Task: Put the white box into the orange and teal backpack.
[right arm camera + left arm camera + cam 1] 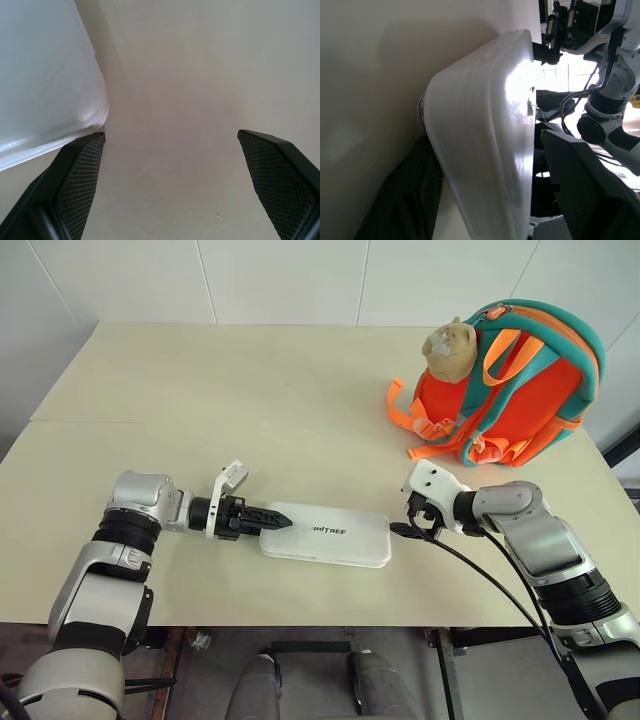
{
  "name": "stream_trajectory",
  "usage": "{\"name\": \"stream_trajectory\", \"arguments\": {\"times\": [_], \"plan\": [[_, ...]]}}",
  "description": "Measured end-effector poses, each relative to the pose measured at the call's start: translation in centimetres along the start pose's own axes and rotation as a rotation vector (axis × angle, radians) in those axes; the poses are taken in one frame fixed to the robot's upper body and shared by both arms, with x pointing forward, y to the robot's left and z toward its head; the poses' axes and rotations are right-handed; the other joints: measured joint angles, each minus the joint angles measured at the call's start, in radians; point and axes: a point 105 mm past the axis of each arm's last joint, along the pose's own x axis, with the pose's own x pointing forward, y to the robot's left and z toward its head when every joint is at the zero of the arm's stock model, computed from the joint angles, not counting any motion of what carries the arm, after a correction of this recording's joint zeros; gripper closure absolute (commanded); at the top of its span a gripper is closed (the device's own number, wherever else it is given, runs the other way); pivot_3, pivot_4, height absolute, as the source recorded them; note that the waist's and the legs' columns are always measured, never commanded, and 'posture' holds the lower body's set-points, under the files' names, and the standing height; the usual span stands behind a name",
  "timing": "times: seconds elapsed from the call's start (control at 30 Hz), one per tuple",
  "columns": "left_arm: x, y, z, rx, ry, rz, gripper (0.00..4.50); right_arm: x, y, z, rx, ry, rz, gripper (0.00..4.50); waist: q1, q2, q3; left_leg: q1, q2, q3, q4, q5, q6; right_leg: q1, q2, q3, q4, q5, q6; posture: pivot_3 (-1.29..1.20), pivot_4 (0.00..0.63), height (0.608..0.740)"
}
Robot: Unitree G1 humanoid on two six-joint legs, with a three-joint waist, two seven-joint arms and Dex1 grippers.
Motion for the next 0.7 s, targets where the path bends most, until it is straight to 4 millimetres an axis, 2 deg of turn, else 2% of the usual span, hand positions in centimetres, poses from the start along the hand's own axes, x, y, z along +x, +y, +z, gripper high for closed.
{"name": "stream_trajectory", "arguments": {"times": [0.07,0.17,0.5,0.6,0.7], "plan": [[0.1,-0.2,-0.2,-0.02,-0.013,-0.033,2.74,-0.1,-0.1,0.0,0.003,0.001,-0.006,0.0,0.0,0.0,0.0,0.0,0.0,0.0,-0.001,0.0,0.0,0.0,0.0,0.0,0.0,0.0,0.0,0.0,0.15,0.74],[0.1,-1.0,-0.2,-0.017,-0.038,-0.085,3.18,-0.1,-0.3,-0.2,0.005,0.009,-0.017,0.0,0.0,0.0,0.0,0.001,0.0,-0.001,0.0,0.0,0.0,0.001,0.0,-0.001,0.0,0.0,0.0,0.0,0.15,0.74],[-0.3,-1.4,-0.8,0.006,-0.089,-0.098,3.21,-0.5,-0.7,-0.1,0.03,-0.014,-0.036,0.0,0.002,0.0,0.0,0.001,0.0,-0.001,-0.002,0.0,0.0,0.001,0.0,-0.001,-0.002,0.0,0.0,0.0,0.15,0.74],[-0.8,-1.7,-0.9,0.033,-0.095,-0.084,3.22,-1.2,-2.0,-0.2,0.066,-0.037,-0.111,0.0,-0.001,0.0,0.0,0.001,0.0,-0.001,-0.004,0.0,0.0,0.0,0.0,-0.001,-0.002,0.0,0.0,0.0,0.15,0.74],[-1.9,-2.1,-0.7,0.051,-0.129,-0.064,3.22,-2.0,-4.3,-0.5,0.147,-0.066,-0.232,0.0,-0.002,0.0,0.0,0.001,0.0,0.0,-0.006,0.0,0.0,-0.002,0.0,0.0,-0.001,0.0,0.0,0.0,0.15,0.74]]}}
